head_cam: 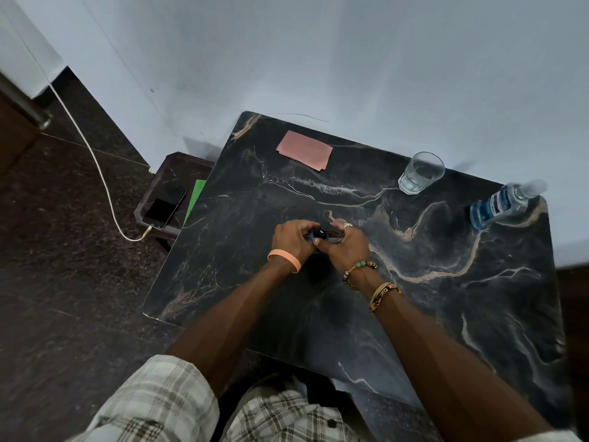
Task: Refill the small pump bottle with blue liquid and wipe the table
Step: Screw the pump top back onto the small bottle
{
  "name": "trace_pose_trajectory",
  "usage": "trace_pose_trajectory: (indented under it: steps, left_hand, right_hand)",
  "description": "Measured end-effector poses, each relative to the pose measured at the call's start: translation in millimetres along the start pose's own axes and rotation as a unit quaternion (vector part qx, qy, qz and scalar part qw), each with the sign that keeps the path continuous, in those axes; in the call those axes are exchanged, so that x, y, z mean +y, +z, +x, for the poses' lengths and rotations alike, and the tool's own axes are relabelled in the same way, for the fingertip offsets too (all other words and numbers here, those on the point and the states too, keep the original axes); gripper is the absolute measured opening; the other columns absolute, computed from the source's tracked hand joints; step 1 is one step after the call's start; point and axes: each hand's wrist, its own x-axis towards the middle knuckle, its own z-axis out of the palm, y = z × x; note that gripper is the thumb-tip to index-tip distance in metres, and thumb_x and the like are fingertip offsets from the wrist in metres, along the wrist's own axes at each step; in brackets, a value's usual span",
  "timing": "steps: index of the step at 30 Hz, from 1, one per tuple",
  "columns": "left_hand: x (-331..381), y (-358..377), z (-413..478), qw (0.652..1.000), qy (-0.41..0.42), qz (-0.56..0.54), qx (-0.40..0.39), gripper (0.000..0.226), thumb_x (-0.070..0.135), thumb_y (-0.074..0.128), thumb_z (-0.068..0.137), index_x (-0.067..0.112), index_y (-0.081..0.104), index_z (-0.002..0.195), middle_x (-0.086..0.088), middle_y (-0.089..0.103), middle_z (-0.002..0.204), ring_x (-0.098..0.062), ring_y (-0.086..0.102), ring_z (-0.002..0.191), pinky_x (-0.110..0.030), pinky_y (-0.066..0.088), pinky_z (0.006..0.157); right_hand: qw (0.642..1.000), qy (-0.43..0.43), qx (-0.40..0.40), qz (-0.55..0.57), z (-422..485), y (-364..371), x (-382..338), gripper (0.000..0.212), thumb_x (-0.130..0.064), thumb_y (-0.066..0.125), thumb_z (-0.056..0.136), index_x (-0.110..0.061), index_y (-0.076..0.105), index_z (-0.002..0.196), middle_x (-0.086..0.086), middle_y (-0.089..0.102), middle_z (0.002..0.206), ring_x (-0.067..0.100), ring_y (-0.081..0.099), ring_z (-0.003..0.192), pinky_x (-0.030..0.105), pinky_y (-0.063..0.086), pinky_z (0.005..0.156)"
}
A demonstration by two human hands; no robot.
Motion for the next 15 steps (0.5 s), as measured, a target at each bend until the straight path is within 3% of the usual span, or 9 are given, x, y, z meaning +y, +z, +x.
trace_pose_trajectory:
  steps: [2,6,10,13,15]
  left_hand:
    - [-0.4,-0.1,-0.9,1.0,0.001,-0.002,-0.002,0.035,0.014,0.078,0.071,0.014,0.074,0.105,-0.003,0.074,0.099,-0.013,0.069,0.091,-0.028,0.055,0.085]
    - [1.3,-1.6,-1.3,1.0,0.007,0.0,-0.001,0.034,0.015,0.079,0.07,0.016,0.074,0.103,-0.002,0.075,0.095,-0.012,0.069,0.087,-0.022,0.053,0.08]
    - [0.5,-1.3,-2.0,1.0,0.002,-0.009,0.001,0.037,0.016,0.081,0.067,0.014,0.073,0.103,-0.003,0.075,0.096,-0.013,0.069,0.088,-0.028,0.056,0.082]
    - [-1.2,-0.5,-1.3,1.0,-0.001,-0.005,0.0,0.041,0.016,0.082,0.066,0.012,0.072,0.106,-0.006,0.074,0.099,-0.016,0.069,0.091,-0.027,0.055,0.083]
    - [-0.8,-0.2,-1.4,1.0,-0.005,-0.007,0.003,0.042,0.016,0.082,0.066,0.011,0.072,0.107,-0.007,0.074,0.1,-0.016,0.069,0.092,-0.023,0.053,0.083]
  right_hand:
    - [1.0,0.009,0.003,-0.004,-0.3,-1.7,-0.7,0.033,-0.028,0.082,0.072,-0.019,0.071,0.101,-0.001,0.071,0.096,0.018,0.066,0.09,0.037,0.055,0.078]
    - [1.0,-0.016,-0.023,0.006,-0.6,-3.6,-3.9,0.046,-0.022,0.079,0.076,-0.021,0.064,0.119,-0.004,0.063,0.112,0.014,0.059,0.102,0.035,0.053,0.088]
    - [1.0,-0.002,-0.014,0.001,1.3,-2.1,-3.8,0.039,-0.022,0.081,0.074,-0.015,0.069,0.111,0.004,0.069,0.106,0.02,0.064,0.097,0.038,0.055,0.086]
    - [1.0,0.01,0.014,-0.008,1.6,-0.1,-4.4,0.044,-0.028,0.084,0.07,-0.016,0.07,0.11,0.003,0.069,0.108,0.018,0.064,0.097,0.03,0.052,0.081]
    - [1.0,0.014,0.02,-0.007,1.3,1.1,-4.5,0.044,-0.031,0.084,0.069,-0.017,0.071,0.108,0.001,0.069,0.107,0.018,0.064,0.097,0.033,0.054,0.082]
